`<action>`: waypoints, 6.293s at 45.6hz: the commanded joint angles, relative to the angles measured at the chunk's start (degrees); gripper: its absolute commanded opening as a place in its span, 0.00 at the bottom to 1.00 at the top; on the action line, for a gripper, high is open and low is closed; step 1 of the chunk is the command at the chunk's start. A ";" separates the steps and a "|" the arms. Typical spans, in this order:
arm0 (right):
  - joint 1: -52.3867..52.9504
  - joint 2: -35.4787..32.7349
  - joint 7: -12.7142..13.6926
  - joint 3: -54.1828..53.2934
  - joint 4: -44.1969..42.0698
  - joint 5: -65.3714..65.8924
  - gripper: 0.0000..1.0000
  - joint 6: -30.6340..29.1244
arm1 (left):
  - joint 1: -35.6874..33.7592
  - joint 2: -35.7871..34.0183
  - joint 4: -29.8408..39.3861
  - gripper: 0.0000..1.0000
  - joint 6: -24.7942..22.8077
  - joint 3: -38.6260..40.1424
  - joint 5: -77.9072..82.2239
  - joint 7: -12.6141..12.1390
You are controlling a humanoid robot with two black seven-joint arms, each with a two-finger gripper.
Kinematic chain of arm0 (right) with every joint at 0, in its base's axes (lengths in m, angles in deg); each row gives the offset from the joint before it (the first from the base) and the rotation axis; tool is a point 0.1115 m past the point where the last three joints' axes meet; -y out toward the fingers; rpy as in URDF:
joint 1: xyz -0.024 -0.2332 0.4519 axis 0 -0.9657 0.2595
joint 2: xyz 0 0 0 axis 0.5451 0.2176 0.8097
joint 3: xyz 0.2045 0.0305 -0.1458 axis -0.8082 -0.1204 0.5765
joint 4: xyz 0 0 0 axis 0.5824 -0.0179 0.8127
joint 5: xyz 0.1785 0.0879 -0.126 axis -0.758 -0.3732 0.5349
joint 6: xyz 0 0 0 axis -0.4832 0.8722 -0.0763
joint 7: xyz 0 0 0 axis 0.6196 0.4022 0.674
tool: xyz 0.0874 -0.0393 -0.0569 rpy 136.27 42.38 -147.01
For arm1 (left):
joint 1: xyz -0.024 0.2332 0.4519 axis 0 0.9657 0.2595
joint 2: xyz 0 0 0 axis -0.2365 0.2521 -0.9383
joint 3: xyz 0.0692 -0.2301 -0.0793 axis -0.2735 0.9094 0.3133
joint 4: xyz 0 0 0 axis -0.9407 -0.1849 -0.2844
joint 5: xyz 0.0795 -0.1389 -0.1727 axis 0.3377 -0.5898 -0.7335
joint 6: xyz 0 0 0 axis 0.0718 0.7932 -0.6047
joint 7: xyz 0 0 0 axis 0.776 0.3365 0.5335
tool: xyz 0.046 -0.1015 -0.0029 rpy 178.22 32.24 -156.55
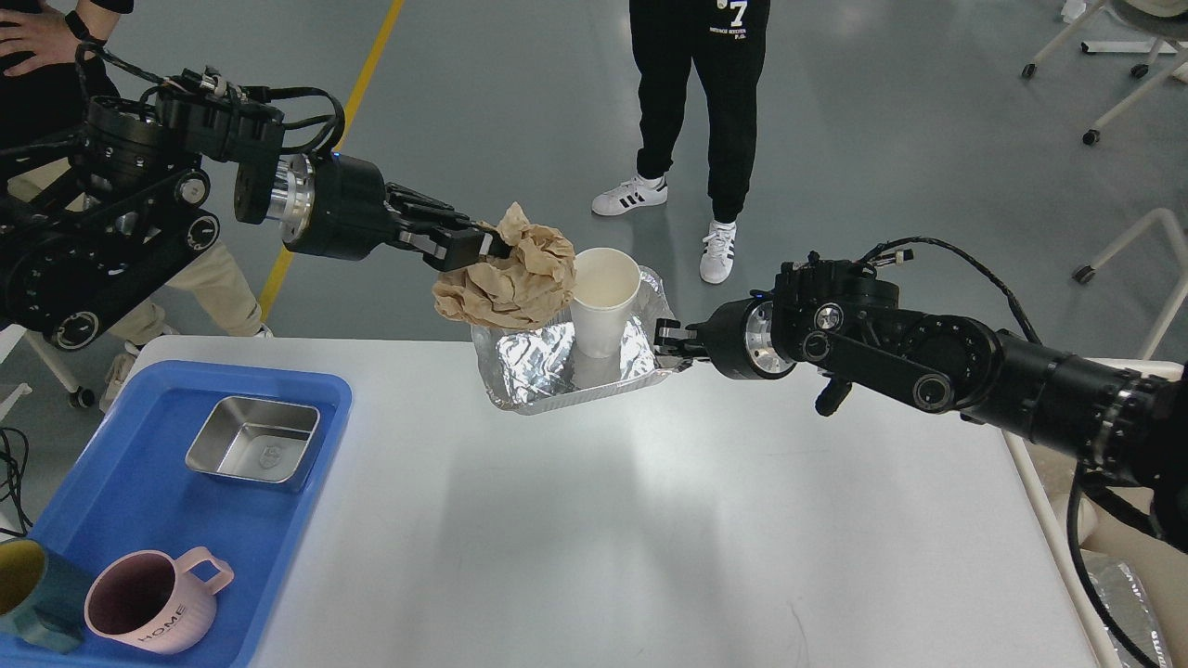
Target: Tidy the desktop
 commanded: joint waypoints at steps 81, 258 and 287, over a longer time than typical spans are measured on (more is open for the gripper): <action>-0.72 -2.00 0.01 0.24 -0.17 -0.12 0.00 -0.08 | 20.37 -9.18 1.92 0.97 8.27 14.06 -24.35 -23.50; -22.07 -55.70 -7.90 -4.42 -0.34 -37.74 0.00 0.62 | 61.79 0.75 -7.22 0.98 6.08 55.75 -101.80 -31.94; -31.04 -51.57 -10.45 -4.25 -6.85 -40.99 0.00 0.89 | 62.67 0.84 -7.39 0.98 5.29 55.75 -101.80 -31.85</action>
